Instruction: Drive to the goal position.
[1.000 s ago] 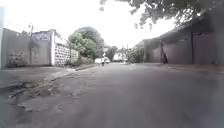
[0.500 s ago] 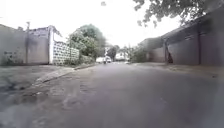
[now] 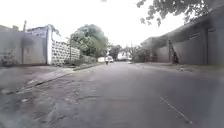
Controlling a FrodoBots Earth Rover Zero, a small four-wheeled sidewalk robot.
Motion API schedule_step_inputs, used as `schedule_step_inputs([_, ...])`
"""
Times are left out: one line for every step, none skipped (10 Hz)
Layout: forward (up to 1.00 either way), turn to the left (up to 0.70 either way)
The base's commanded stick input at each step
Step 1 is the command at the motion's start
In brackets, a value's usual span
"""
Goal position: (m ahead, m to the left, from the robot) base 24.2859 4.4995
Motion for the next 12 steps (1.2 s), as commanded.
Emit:
schedule_step_inputs([1.00,0.02])
schedule_step_inputs([1.00,-0.38])
schedule_step_inputs([1.00,-0.38])
schedule_step_inputs([1.00,-0.32])
schedule_step_inputs([1.00,-0.01])
schedule_step_inputs([1.00,0.02])
schedule_step_inputs([1.00,0.02])
schedule_step_inputs([1.00,0.02])
schedule_step_inputs([1.00,0.03])
schedule_step_inputs([1.00,0.03])
schedule_step_inputs([1.00,0.03])
schedule_step_inputs([1.00,0.03])
